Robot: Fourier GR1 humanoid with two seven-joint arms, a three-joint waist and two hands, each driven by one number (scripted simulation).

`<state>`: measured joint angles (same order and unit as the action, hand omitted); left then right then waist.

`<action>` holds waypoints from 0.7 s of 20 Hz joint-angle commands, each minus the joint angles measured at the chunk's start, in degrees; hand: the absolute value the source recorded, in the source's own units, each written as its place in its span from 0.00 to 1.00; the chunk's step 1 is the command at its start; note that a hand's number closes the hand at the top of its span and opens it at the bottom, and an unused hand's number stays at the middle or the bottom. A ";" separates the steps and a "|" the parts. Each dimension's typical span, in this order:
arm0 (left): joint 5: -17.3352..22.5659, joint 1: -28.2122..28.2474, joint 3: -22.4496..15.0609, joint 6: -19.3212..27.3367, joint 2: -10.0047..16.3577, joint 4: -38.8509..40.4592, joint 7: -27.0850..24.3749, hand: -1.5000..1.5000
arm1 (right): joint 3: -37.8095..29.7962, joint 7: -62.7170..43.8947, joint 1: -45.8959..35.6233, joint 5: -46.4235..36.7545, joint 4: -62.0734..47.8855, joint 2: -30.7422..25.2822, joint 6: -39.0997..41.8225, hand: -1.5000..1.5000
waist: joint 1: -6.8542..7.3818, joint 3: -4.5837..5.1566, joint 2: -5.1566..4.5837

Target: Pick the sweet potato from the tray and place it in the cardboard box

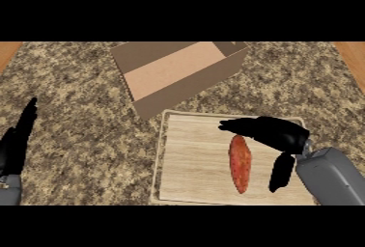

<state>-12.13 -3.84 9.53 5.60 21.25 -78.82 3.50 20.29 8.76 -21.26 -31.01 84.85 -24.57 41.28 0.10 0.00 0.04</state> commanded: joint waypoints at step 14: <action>-3.09 -1.18 1.63 -0.19 -2.62 2.33 -1.39 0.50 | 0.21 -6.61 6.41 -8.71 8.54 5.83 7.04 0.00 | -0.10 0.00 -0.03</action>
<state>-14.22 -4.58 11.16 4.76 19.60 -77.75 3.06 19.98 5.07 -16.10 -37.31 92.88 -20.54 47.29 0.05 0.01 0.03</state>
